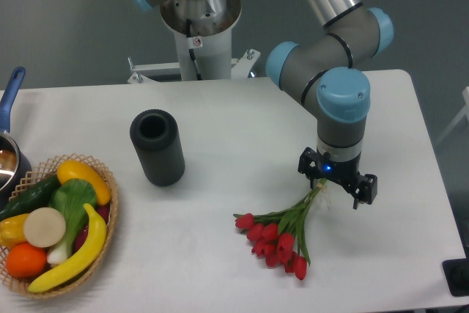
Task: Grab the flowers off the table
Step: 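Lower the open gripper down over the red tulip stems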
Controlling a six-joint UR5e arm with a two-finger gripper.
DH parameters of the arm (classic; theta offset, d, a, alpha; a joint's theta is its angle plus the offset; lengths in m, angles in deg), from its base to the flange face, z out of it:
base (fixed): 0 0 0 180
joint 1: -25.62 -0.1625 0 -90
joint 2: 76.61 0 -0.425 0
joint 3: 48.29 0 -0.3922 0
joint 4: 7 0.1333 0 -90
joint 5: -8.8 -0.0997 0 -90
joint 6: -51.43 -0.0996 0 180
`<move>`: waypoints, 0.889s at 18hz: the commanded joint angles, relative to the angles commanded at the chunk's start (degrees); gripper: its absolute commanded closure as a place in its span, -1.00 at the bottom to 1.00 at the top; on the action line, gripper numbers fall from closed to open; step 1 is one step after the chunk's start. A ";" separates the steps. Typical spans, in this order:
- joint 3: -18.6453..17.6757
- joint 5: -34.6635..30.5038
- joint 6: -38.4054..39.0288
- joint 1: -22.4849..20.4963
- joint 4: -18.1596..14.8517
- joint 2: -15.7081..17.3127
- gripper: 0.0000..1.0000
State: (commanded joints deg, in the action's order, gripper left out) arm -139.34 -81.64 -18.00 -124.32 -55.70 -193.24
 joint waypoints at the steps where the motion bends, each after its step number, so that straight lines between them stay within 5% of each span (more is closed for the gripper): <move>1: -0.61 0.00 -0.09 0.00 0.70 0.09 -1.00; 16: -2.99 2.20 1.93 2.37 4.05 -3.69 -1.00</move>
State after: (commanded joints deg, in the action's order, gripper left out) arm -142.33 -79.44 -16.07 -121.95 -51.65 -196.93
